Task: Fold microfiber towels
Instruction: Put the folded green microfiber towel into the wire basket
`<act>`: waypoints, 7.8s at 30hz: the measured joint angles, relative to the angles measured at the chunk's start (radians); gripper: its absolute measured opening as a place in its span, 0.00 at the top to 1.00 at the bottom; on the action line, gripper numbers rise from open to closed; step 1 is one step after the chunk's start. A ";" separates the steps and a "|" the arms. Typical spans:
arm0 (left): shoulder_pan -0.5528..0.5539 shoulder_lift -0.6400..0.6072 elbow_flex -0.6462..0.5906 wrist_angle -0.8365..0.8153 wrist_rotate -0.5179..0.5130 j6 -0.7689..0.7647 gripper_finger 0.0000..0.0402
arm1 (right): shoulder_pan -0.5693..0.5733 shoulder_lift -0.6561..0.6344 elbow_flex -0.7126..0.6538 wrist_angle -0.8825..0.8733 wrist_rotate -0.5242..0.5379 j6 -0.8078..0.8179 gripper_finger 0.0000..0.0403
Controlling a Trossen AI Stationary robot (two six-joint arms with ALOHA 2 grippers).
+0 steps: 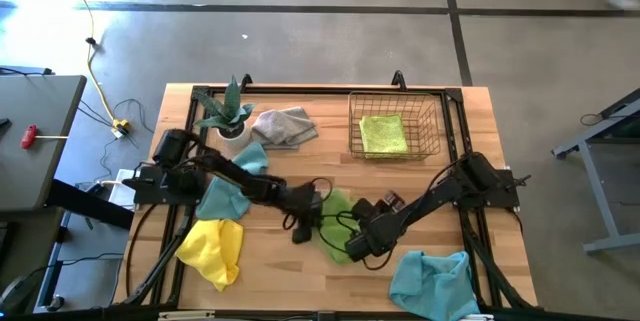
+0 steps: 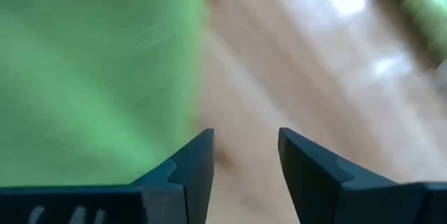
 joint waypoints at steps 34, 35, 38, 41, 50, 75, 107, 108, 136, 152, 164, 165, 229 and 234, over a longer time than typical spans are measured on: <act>0.060 -0.014 0.013 -0.044 0.062 0.540 0.75 | 0.136 0.006 0.000 0.400 -0.196 0.362 0.62; 0.059 -0.014 0.014 -0.054 0.063 0.525 0.75 | 0.136 0.011 0.000 0.384 -0.187 0.347 0.62; 0.045 -0.020 0.018 -0.113 0.064 0.445 0.75 | 0.123 0.021 0.000 0.316 -0.155 0.282 0.62; 0.016 -0.023 0.019 -0.168 0.059 0.330 0.75 | 0.098 0.021 0.000 0.227 -0.115 0.177 0.62; -0.086 -0.044 0.012 -0.101 -0.025 0.069 0.75 | -0.021 0.000 0.000 0.082 -0.073 -0.157 0.62; -0.107 -0.044 0.094 -0.180 -0.157 0.140 0.75 | 0.045 -0.436 -0.557 0.850 -0.251 0.282 0.62; -0.103 -0.045 0.094 -0.197 -0.229 0.033 0.75 | -0.029 -0.453 -0.694 1.027 -0.448 0.315 0.42; -0.103 -0.045 0.094 -0.197 -0.229 0.032 0.75 | -0.035 -0.453 -0.694 1.027 -0.445 0.303 0.40; -0.103 -0.046 0.095 -0.086 -0.277 0.009 0.75 | -0.106 -0.427 -0.868 1.440 -0.306 0.312 0.47; -0.103 -0.046 0.095 -0.086 -0.329 0.009 0.75 | -0.108 -0.327 -0.865 1.543 -0.278 0.316 0.69; -0.106 -0.075 0.094 -0.099 -0.327 0.036 0.75 | -0.108 -0.345 -0.863 1.523 -0.263 0.246 0.99; -0.106 -0.085 0.096 -0.095 -0.327 0.036 0.75 | -0.109 -0.355 -0.857 1.499 -0.254 0.230 0.99; -0.194 -0.360 0.095 -0.669 -0.541 0.141 0.75 | -0.929 -0.459 -0.229 0.093 -0.166 -0.620 1.00; -0.188 -0.360 0.095 -0.669 -0.541 0.141 0.75 | -0.933 -0.459 -0.275 0.096 -0.166 -0.620 1.00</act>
